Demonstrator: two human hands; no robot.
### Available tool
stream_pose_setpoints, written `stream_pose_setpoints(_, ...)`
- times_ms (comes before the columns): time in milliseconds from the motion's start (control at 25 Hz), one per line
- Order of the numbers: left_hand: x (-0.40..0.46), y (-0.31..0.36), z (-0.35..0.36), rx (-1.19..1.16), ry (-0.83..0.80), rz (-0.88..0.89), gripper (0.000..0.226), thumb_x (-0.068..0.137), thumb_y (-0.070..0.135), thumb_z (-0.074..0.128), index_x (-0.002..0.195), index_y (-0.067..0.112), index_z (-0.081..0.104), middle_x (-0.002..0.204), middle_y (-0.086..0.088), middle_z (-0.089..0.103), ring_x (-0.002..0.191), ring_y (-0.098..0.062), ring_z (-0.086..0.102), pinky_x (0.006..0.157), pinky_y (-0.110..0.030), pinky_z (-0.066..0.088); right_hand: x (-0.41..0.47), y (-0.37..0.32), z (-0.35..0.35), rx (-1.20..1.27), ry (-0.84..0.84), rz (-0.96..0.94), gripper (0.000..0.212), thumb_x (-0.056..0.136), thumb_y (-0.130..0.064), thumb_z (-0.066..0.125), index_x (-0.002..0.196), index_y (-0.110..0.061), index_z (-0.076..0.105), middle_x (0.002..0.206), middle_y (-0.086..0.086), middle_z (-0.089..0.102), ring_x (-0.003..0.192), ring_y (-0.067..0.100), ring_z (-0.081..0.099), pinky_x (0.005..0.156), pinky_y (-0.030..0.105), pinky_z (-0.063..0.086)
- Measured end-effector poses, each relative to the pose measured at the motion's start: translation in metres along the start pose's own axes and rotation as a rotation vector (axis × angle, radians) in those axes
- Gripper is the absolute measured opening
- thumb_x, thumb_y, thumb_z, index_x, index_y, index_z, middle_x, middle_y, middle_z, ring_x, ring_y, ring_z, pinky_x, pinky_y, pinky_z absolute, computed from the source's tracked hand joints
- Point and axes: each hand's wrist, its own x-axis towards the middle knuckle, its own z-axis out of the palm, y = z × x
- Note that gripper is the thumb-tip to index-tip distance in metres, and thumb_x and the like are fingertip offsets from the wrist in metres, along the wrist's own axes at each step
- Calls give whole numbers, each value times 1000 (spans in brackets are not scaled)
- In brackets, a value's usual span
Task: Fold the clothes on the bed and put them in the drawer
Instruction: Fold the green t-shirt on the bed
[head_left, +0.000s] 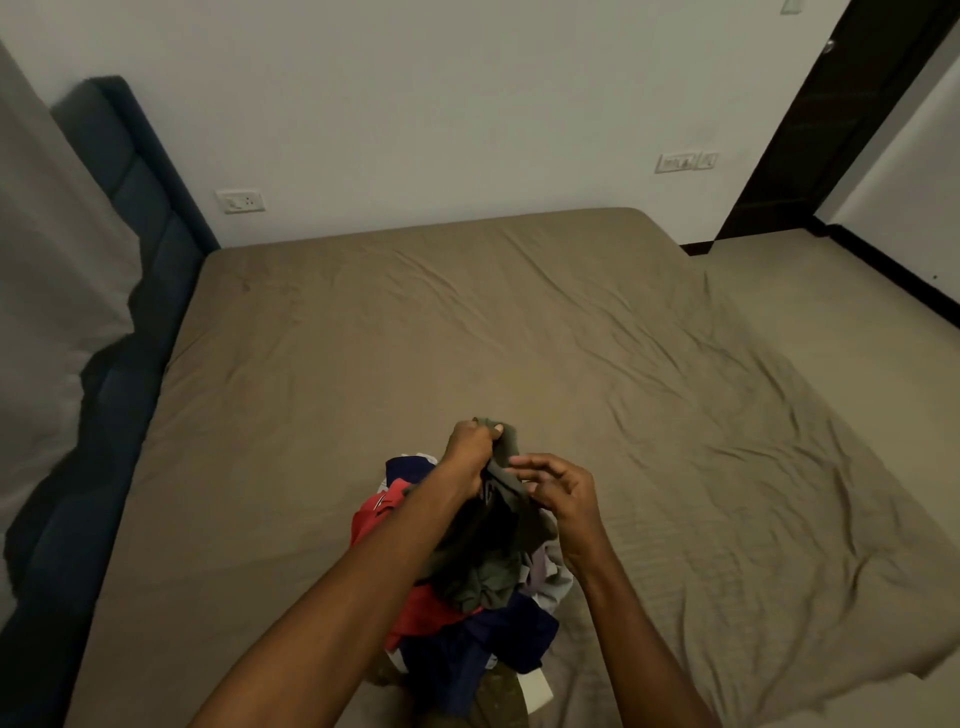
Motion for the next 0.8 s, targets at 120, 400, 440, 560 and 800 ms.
stream_pose_setpoints(120,-17,14,2,85,-114,94,22,104,15,56,120,0,61,98,-10,66,88,-23,65,78,-34,54,18,7,-16,146,287,129,22,95,5,47,103,8,66,96,29,73,65,29,69,57,32,57)
stream_pose_setpoints(400,-70,64,-27,382,-688,233,19,97,16,66,82,5,69,79,-14,65,68,-23,62,71,-33,51,79,58,1,-196,-12,283,32,97,-24,72,119,-1,68,91,6,74,88,28,69,77,38,61)
stream_pose_setpoints(440,-77,74,-32,390,-743,244,18,98,14,65,83,5,70,80,-14,65,68,-21,62,69,-31,51,79,58,5,-186,-72,309,28,98,-25,70,119,-6,69,96,3,76,91,27,72,82,48,61)
stream_pose_setpoints(560,-95,99,-44,442,-850,292,16,102,12,58,97,6,72,91,-13,67,75,-18,63,72,-26,51,96,95,-3,-160,-236,390,24,94,-15,64,115,-22,73,114,6,75,107,27,72,93,59,56)
stream_pose_setpoints(800,-94,128,-77,448,-734,417,17,101,15,60,99,13,77,91,-6,70,80,-16,64,78,-27,53,81,41,-5,-322,-371,307,15,92,-3,60,95,-2,74,89,9,75,85,17,68,80,35,56)
